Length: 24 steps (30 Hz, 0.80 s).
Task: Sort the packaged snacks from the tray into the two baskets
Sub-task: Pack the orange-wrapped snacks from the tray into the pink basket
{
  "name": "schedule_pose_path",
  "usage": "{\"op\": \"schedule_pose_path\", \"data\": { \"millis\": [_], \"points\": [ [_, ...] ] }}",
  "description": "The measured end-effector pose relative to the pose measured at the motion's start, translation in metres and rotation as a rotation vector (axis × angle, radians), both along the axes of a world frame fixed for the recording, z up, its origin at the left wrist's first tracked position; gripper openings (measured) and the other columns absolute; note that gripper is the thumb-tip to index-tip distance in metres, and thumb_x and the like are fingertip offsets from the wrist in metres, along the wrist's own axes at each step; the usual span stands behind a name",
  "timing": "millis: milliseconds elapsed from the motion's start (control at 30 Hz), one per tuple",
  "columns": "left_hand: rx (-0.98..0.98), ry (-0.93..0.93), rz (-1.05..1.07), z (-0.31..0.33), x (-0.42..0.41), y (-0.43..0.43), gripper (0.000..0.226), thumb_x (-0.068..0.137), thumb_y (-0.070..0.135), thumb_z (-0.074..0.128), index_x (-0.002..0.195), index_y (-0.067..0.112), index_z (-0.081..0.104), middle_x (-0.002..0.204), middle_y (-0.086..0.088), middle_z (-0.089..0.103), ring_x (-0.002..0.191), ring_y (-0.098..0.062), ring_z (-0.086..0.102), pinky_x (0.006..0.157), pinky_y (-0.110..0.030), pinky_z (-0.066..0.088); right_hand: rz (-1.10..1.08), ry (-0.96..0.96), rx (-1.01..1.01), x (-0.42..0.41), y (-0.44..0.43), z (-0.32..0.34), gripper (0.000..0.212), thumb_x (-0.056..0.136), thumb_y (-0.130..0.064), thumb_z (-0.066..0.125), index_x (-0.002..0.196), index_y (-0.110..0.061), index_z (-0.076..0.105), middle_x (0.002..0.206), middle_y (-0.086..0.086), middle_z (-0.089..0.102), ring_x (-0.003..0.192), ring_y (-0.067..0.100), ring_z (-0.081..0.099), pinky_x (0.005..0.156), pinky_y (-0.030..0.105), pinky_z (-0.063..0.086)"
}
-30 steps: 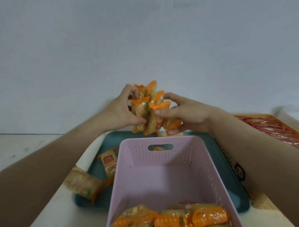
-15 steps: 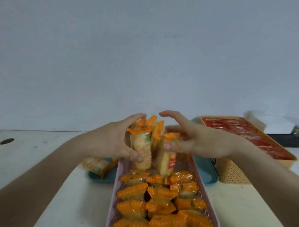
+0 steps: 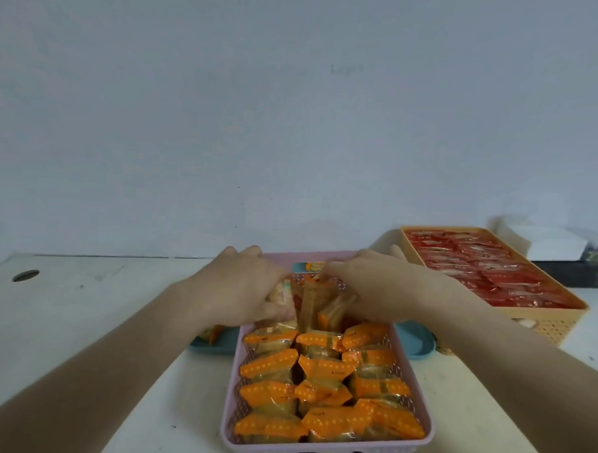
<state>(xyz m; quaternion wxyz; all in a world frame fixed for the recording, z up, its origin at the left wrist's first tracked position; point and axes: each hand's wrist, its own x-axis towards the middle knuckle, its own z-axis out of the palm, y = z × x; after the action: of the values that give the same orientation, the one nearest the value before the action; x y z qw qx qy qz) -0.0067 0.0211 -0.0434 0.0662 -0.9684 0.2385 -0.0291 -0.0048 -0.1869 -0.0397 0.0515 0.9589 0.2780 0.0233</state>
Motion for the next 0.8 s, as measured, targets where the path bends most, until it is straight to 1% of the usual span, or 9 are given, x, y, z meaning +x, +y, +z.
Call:
{"op": "schedule_pose_path", "data": {
  "millis": [100, 167, 267, 333, 400, 533, 667, 733, 800],
  "points": [
    [0.082, 0.073, 0.061, -0.004, 0.012, -0.003, 0.055, 0.079, 0.073, 0.052, 0.123, 0.04, 0.047, 0.106, 0.011, 0.058, 0.111, -0.014, 0.041, 0.093, -0.041, 0.026, -0.007, 0.0, -0.003, 0.008, 0.003, -0.003, 0.045, 0.084, -0.004, 0.051, 0.12, -0.03, 0.044, 0.107, -0.007, 0.061, 0.102, 0.019, 0.053, 0.083, 0.041, 0.029],
    [0.078, 0.033, 0.052, -0.006, 0.017, -0.006, 0.06, 0.072, 0.075, 0.058, 0.117, 0.037, 0.049, 0.105, 0.011, 0.055, 0.112, -0.016, 0.042, 0.096, -0.043, 0.024, 0.008, 0.074, 0.079, 0.009, 0.003, 0.002, 0.036, 0.086, -0.014, 0.057, 0.117, -0.031, 0.046, 0.104, -0.008, 0.061, 0.097, 0.017, 0.054, 0.083, 0.037, 0.034],
    [0.078, -0.055, -0.001, -0.009, 0.02, -0.007, 0.082, 0.065, 0.076, 0.063, 0.131, 0.032, 0.042, 0.119, 0.006, 0.05, 0.116, -0.018, 0.043, 0.104, -0.043, 0.026, 0.039, 0.221, 0.388, 0.003, -0.003, 0.021, 0.03, 0.082, -0.026, 0.071, 0.107, -0.029, 0.055, 0.102, -0.008, 0.058, 0.086, 0.01, 0.055, 0.069, 0.024, 0.046],
    [-0.005, -0.041, -0.039, -0.011, 0.018, -0.008, 0.088, 0.066, 0.07, 0.068, 0.136, 0.029, 0.033, 0.122, 0.003, 0.045, 0.111, -0.018, 0.047, 0.096, -0.035, 0.036, 0.049, 0.215, 0.468, -0.004, -0.01, 0.035, 0.028, 0.08, -0.024, 0.074, 0.102, -0.03, 0.059, 0.102, -0.01, 0.057, 0.082, 0.007, 0.055, 0.064, 0.02, 0.045],
    [-0.037, -0.034, -0.061, -0.013, 0.015, -0.011, 0.086, 0.069, 0.065, 0.071, 0.134, 0.028, 0.028, 0.122, 0.003, 0.041, 0.103, -0.016, 0.05, 0.087, -0.032, 0.04, 0.024, 0.162, 0.375, -0.008, -0.014, 0.043, 0.03, 0.079, -0.023, 0.075, 0.104, -0.032, 0.061, 0.102, -0.013, 0.058, 0.084, 0.005, 0.055, 0.068, 0.021, 0.047],
    [0.032, -0.146, -0.116, -0.015, 0.013, -0.016, 0.08, 0.073, 0.061, 0.07, 0.13, 0.027, 0.026, 0.12, 0.003, 0.042, 0.096, -0.016, 0.052, 0.08, -0.031, 0.034, 0.008, 0.127, 0.157, -0.019, -0.008, 0.042, 0.035, 0.081, -0.018, 0.072, 0.112, -0.032, 0.062, 0.105, -0.012, 0.059, 0.09, 0.007, 0.052, 0.078, 0.026, 0.05],
    [0.079, -0.254, -0.185, -0.012, 0.013, -0.023, 0.073, 0.071, 0.061, 0.07, 0.122, 0.026, 0.033, 0.111, 0.004, 0.054, 0.097, -0.018, 0.056, 0.07, -0.029, 0.032, 0.039, 0.073, 0.003, -0.02, 0.003, 0.023, 0.039, 0.086, -0.005, 0.055, 0.117, -0.027, 0.062, 0.109, -0.002, 0.061, 0.091, 0.014, 0.052, 0.066, 0.021, 0.041],
    [0.007, -0.165, -0.152, -0.009, 0.012, -0.023, 0.071, 0.07, 0.058, 0.074, 0.12, 0.027, 0.033, 0.104, 0.004, 0.056, 0.091, -0.018, 0.056, 0.064, -0.029, 0.034, 0.047, 0.053, -0.017, -0.017, 0.005, 0.014, 0.036, 0.087, -0.003, 0.053, 0.117, -0.021, 0.061, 0.108, 0.0, 0.063, 0.084, 0.014, 0.05, 0.055, 0.017, 0.035],
    [-0.156, 0.009, -0.075, -0.004, 0.011, -0.02, 0.069, 0.069, 0.054, 0.077, 0.117, 0.03, 0.035, 0.094, 0.008, 0.055, 0.081, -0.013, 0.053, 0.061, -0.029, 0.038, 0.038, 0.034, -0.002, -0.014, 0.006, 0.007, 0.032, 0.088, -0.005, 0.054, 0.117, -0.018, 0.057, 0.108, 0.002, 0.063, 0.079, 0.014, 0.049, 0.05, 0.016, 0.032]
  ]
}}
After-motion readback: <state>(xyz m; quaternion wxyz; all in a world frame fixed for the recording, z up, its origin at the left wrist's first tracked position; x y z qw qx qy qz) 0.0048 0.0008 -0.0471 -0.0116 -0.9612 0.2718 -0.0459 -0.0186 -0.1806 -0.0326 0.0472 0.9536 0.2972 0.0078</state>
